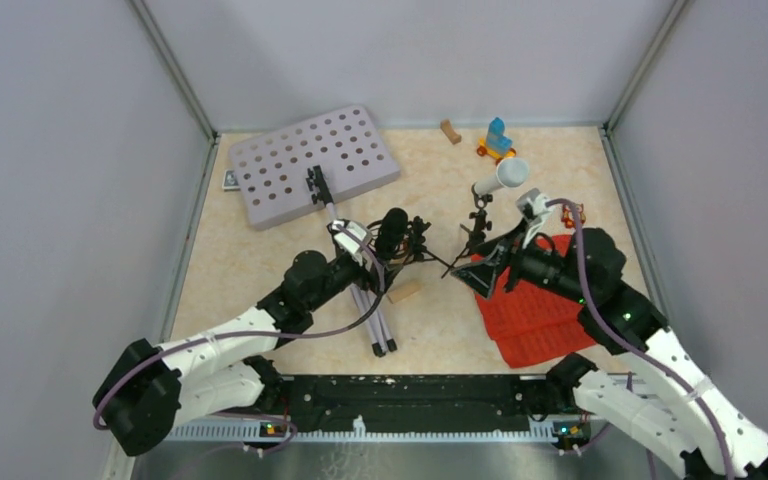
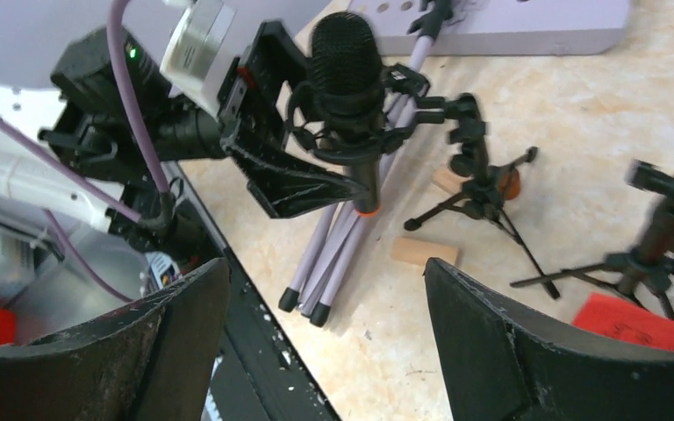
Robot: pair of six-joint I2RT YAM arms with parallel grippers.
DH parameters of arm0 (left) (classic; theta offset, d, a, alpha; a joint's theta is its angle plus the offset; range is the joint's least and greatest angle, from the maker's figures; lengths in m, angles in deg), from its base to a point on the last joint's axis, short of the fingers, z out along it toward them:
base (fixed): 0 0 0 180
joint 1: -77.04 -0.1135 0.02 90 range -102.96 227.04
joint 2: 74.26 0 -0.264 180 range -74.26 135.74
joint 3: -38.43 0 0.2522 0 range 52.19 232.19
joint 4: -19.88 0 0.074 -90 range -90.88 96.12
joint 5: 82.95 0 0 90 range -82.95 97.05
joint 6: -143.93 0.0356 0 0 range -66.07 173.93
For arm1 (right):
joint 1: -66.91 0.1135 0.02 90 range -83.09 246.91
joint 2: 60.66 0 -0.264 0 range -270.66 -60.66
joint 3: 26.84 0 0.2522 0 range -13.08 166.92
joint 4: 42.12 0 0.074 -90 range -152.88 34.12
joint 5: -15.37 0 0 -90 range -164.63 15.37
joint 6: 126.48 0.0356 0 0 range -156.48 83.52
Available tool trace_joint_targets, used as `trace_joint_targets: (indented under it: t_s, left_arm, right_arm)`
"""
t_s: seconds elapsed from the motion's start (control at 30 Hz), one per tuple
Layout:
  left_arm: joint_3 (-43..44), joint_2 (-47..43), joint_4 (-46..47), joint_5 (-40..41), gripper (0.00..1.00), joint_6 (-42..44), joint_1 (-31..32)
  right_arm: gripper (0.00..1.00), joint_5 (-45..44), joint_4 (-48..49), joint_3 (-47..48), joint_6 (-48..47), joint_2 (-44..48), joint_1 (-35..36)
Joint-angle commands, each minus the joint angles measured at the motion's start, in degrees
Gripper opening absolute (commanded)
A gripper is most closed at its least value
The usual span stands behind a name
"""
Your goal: Pack up the instrument practice props
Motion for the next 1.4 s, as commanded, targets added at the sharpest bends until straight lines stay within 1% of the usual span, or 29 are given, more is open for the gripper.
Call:
trace_joint_targets:
  t_s: [0.0, 0.1, 0.2, 0.27, 0.37, 0.43, 0.53, 0.67, 0.73, 0.83, 0.93, 0.97, 1.0, 1.2, 1.37]
  left_arm:
    - [-0.1, -3.3, 0.7, 1.0, 0.99, 0.1, 0.1]
    - [0.0, -5.2, -1.1, 1.8, 0.99, 0.4, 0.1]
    - [-0.3, -7.1, -2.2, 1.4, 0.99, 1.0, 0.1]
    - [-0.8, -8.3, -2.6, 0.8, 0.99, 1.2, 0.1]
    - [-1.7, -10.2, -3.6, -0.1, 0.99, 1.9, 0.1]
    - [-2.1, -11.8, -4.8, 0.1, 0.99, 2.1, 0.1]
    - [-2.0, -14.7, -7.8, 0.9, 0.99, 2.1, 0.1]
    - [-0.9, -19.5, -14.5, 3.3, 0.99, -0.1, 0.1]
    - [0.1, -21.5, -17.6, 5.3, 0.99, -0.5, 0.1]
    - [1.2, -23.9, -21.6, 5.0, 0.99, -0.1, 0.1]
    - [3.2, -25.6, -26.9, 4.2, 0.99, 0.7, 0.1]
    - [3.5, -26.3, -27.9, 4.2, 0.99, 1.1, 0.1]
    - [3.6, -26.9, -28.6, 2.4, 0.99, 1.7, 0.1]
    - [2.5, -30.0, -30.9, 1.6, 0.99, 2.9, 0.1]
    - [2.2, -30.7, -30.3, 1.5, 0.99, 2.7, 0.1]
  right_arm:
    - [0.8, -23.4, 8.3, 0.7, -5.3, -3.8, 15.7]
    - [0.8, -39.0, 14.1, 0.1, -6.4, -6.8, 26.3]
    - [0.8, -50.4, 23.2, -2.2, -4.9, -10.1, 33.7]
    - [0.8, -55.2, 28.2, -3.2, -2.3, -12.5, 35.0]
    - [0.8, -60.0, 33.0, -3.7, 3.4, -16.5, 35.1]
    - [0.8, -60.5, 36.6, -3.4, 5.2, -19.6, 35.0]
    - [0.81, -61.9, 39.6, -2.1, 7.9, -23.8, 35.1]
    - [0.81, -62.4, 43.7, -1.0, 8.9, -28.1, 35.1]
    - [0.81, -62.6, 44.8, -0.3, 8.8, -30.2, 35.1]
    - [0.8, -62.5, 47.0, 0.5, 8.1, -32.9, 35.1]
    - [0.77, -62.2, 46.7, 2.2, 8.1, -35.9, 35.1]
    - [0.76, -62.2, 46.8, 2.3, 8.3, -36.6, 35.1]
    - [0.74, -62.3, 47.3, 2.4, 8.5, -37.3, 35.1]
    - [0.55, -62.0, 48.5, 3.9, 7.7, -40.0, 35.1]
    - [0.42, -62.5, 48.0, 5.1, 5.9, -40.1, 35.1]
